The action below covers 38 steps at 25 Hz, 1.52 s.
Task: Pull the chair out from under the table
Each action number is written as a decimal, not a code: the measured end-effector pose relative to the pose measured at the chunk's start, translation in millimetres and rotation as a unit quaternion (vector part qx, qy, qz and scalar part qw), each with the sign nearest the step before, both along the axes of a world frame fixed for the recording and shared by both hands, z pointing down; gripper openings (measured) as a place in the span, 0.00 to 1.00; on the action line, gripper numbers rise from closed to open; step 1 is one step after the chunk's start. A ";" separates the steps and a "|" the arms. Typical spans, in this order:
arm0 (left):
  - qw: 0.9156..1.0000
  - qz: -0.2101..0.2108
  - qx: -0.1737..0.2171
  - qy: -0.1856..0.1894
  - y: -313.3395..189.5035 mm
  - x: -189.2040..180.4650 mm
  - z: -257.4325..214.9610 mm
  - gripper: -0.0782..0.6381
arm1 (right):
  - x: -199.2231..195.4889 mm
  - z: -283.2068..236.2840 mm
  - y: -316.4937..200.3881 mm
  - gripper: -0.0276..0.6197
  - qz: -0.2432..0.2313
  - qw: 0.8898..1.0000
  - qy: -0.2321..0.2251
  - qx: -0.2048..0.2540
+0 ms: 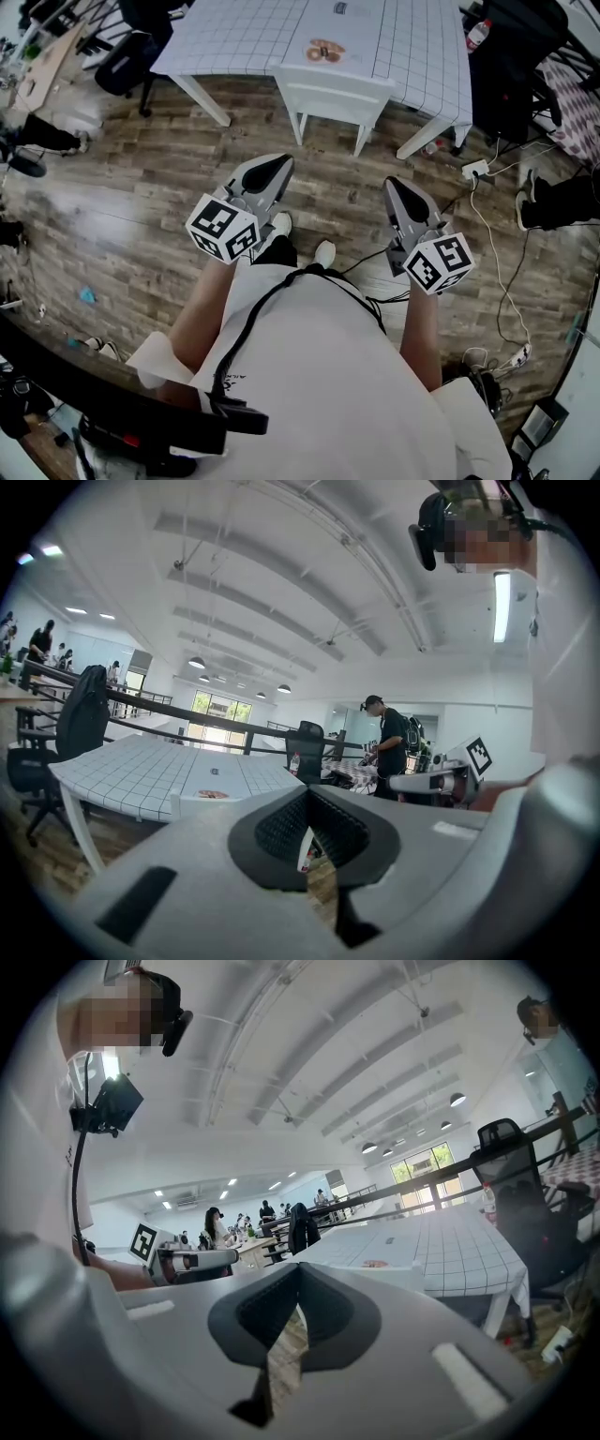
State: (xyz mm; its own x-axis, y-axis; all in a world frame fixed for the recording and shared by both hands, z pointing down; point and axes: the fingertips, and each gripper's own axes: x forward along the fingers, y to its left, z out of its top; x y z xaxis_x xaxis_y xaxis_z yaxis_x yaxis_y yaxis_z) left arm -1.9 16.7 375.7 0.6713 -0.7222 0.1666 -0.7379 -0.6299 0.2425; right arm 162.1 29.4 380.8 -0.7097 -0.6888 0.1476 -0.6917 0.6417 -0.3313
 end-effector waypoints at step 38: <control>0.989 0.151 -0.006 0.006 -206.1 -87.0 16.7 0.12 | -87.8 -14.1 -175.1 0.05 0.150 0.988 0.039 0.023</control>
